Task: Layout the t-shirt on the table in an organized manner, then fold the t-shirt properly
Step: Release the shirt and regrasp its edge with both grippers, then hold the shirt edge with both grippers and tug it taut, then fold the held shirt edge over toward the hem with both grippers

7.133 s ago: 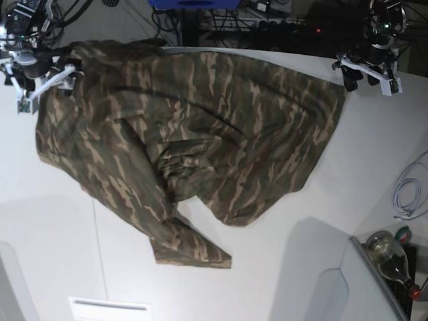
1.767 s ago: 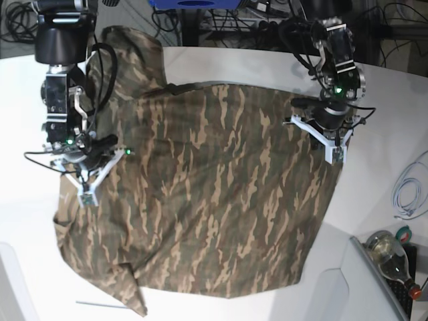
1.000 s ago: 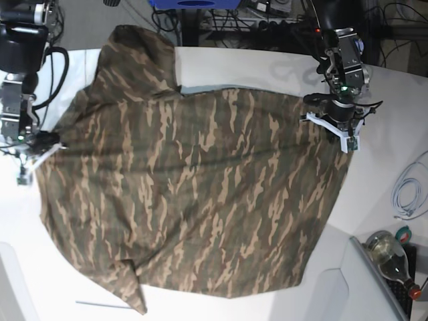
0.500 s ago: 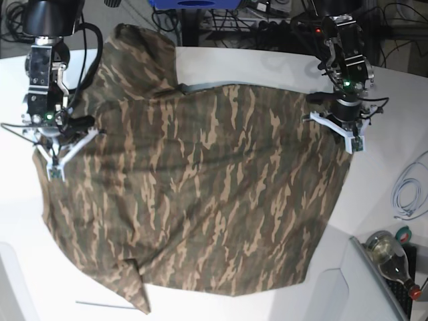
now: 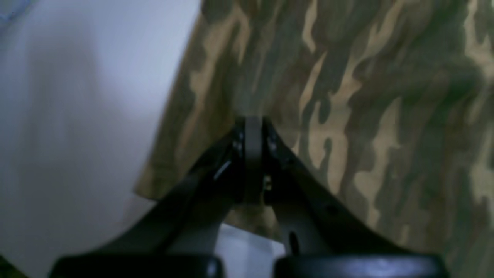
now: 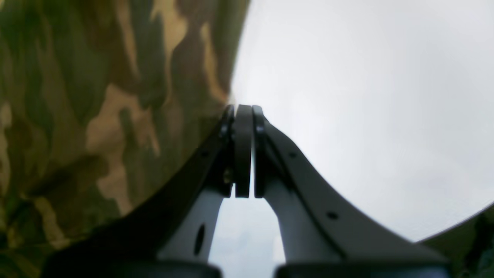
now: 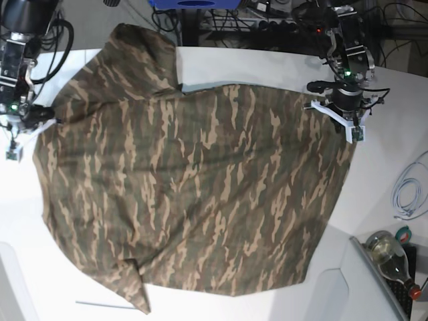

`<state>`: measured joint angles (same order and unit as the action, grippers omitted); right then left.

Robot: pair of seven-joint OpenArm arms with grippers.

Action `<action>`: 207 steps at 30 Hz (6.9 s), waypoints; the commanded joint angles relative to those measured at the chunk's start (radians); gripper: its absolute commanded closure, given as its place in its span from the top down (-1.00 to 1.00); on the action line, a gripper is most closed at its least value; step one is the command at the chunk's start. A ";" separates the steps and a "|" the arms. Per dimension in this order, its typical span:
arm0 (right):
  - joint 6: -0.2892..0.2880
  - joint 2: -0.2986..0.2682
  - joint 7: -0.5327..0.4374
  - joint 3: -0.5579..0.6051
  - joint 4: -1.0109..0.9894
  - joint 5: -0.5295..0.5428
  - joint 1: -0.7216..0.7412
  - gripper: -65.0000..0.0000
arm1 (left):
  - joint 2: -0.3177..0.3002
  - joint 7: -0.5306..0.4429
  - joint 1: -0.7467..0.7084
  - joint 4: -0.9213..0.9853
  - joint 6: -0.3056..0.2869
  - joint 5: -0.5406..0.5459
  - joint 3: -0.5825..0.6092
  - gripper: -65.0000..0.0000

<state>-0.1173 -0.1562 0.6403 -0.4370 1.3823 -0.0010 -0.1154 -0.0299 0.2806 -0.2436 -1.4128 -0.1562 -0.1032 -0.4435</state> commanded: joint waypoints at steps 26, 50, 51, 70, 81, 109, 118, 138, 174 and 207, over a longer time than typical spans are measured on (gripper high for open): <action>-0.206 0.031 -0.026 -0.056 -0.128 -0.089 0.000 -0.98 | -0.041 -0.016 -0.153 -0.116 0.000 0.188 -0.067 -1.00; -0.342 0.226 -0.256 -0.150 0.335 0.051 -0.313 0.08 | -0.138 -0.017 -0.118 0.132 -0.171 0.644 -0.128 0.28; -0.358 0.234 -0.256 -0.171 0.335 0.051 -0.313 0.08 | -0.137 -0.017 -0.102 0.152 -0.171 0.644 -0.128 0.28; -0.465 0.209 -0.170 -0.329 0.085 0.236 -0.304 0.44 | -0.153 -0.016 -0.053 0.249 -0.168 0.643 0.005 -1.00; -0.516 0.211 -0.103 -0.227 0.078 0.232 -0.312 0.33 | -0.153 -0.016 -0.059 0.247 -0.167 0.643 0.005 -1.00; -0.513 0.211 0.194 -0.219 0.322 0.232 -0.312 -0.92 | -0.150 0.092 -0.121 0.007 -0.119 0.643 0.005 -1.00; -0.517 0.208 0.088 -0.220 0.205 0.232 -0.290 0.24 | -0.150 0.092 -0.121 0.008 -0.119 0.643 0.004 -1.00; -0.575 0.209 0.318 -0.217 0.380 0.230 -0.301 -0.98 | -0.149 0.093 -0.164 -0.084 -0.118 0.643 -0.002 -1.00; -0.336 -0.001 0.411 -0.108 -0.059 0.230 0.322 -0.98 | -0.072 0.260 0.208 0.053 0.031 0.644 -0.041 -1.00; -0.247 -0.072 -0.049 0.020 -0.493 0.229 0.475 -0.97 | -0.069 0.246 0.447 0.290 0.031 0.500 -0.033 -1.00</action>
<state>-0.3695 -0.2134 0.6147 -0.4110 0.8745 0.2176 0.3325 -0.0891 0.5488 0.1829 -1.1057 -0.1192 0.3904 -0.4755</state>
